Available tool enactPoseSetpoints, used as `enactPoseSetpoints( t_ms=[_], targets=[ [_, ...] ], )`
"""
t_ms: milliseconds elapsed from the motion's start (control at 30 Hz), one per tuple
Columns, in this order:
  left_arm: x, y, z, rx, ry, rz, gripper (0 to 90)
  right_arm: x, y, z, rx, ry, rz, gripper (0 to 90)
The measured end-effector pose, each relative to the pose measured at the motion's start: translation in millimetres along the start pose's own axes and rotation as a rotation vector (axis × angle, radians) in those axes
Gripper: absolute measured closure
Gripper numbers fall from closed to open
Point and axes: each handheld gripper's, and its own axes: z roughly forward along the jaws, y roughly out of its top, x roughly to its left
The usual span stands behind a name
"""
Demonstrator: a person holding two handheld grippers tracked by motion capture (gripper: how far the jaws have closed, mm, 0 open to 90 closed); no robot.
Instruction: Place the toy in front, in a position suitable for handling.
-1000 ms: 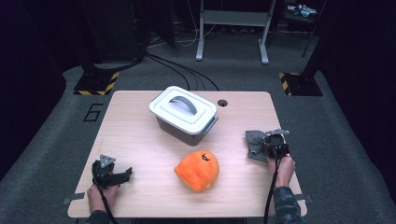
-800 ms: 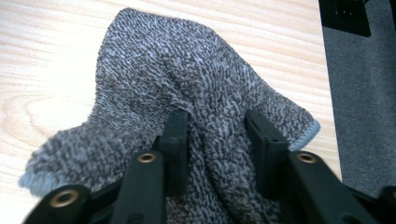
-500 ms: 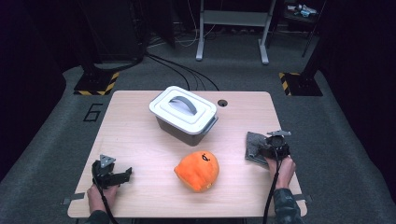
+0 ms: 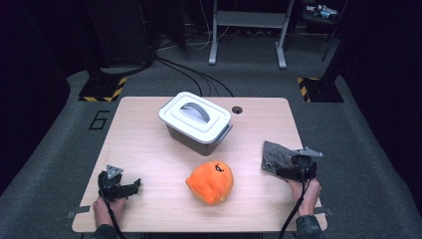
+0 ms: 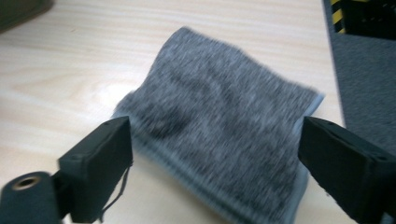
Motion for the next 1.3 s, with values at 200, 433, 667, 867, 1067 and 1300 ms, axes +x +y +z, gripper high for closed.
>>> enactPoseSetpoints(
  t_ms=[200, 433, 667, 867, 1067, 1300],
  targets=[
    [0.1, 0.0, 0.1, 0.000, -0.002, -0.003, 10.9, 19.7, -24.4, -7.9, 0.007, 0.044, -0.014, 4.1],
    [0.2, 0.1, 0.1, 0.001, -0.003, -0.003, 10.9, 37.9, -46.4, -3.6, 0.011, 0.080, -0.036, 3.2],
    [0.3, 0.2, 0.1, 0.002, -0.004, -0.003, 10.9, 44.4, -58.2, 9.0, 0.033, 0.079, -0.051, 3.4],
    [0.3, 0.3, 0.1, 0.002, -0.005, -0.004, 10.9, 47.1, -61.7, 15.1, 0.048, 0.067, -0.071, 2.9],
    [-0.2, 0.9, -0.1, 0.011, 0.002, -0.014, 11.0, 45.5, -63.7, 16.3, 0.020, 0.074, -0.077, 2.7],
    [-3.2, 0.3, -4.2, 0.035, 0.039, -0.044, 11.3, 45.1, -65.2, 16.4, 0.006, 0.073, -0.082, 2.7]
  ],
)
